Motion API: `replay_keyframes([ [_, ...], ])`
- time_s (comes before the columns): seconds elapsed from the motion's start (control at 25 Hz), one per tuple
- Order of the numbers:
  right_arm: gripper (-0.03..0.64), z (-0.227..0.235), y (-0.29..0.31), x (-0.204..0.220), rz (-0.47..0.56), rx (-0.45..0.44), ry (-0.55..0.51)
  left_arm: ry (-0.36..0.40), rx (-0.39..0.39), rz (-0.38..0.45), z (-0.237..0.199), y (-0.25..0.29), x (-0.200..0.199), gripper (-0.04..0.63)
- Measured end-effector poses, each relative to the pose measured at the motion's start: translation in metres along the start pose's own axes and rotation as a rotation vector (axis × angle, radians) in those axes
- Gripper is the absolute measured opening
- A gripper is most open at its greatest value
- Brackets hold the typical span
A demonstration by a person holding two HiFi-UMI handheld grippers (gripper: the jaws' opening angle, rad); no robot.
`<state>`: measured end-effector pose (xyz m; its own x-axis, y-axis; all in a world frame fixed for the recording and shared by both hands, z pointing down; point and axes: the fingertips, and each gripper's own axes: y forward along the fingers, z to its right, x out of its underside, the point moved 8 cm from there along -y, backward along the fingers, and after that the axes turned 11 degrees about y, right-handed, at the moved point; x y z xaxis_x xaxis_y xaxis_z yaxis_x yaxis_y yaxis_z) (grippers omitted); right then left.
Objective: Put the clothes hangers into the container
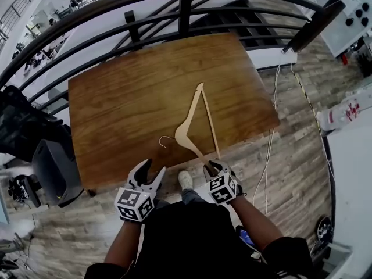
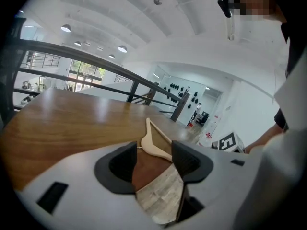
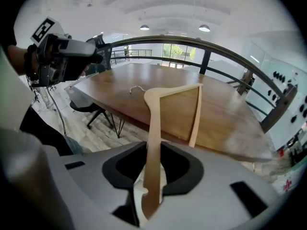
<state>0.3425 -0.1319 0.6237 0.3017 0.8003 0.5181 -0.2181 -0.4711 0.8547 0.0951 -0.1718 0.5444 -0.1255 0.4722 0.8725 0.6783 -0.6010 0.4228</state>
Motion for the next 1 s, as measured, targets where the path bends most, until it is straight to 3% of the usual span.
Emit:
replay_keyframes([
  [0.16, 0.173, 0.001, 0.001, 0.001, -0.058, 0.024, -0.029, 0.016, 0.023, 0.004, 0.009, 0.003, -0.005, 0.233],
  [0.32, 0.201, 0.003, 0.011, -0.002, -0.119, 0.053, -0.053, 0.023, 0.008, 0.012, 0.012, -0.005, -0.007, 0.233],
  [0.6, 0.178, -0.003, 0.029, -0.015, -0.173, 0.186, -0.194, 0.006, -0.057, 0.022, 0.0, -0.026, -0.001, 0.233],
  [1.0, 0.123, -0.001, 0.037, -0.007, -0.254, 0.198, -0.141, 0.003, -0.079, 0.021, -0.009, -0.038, 0.001, 0.233],
])
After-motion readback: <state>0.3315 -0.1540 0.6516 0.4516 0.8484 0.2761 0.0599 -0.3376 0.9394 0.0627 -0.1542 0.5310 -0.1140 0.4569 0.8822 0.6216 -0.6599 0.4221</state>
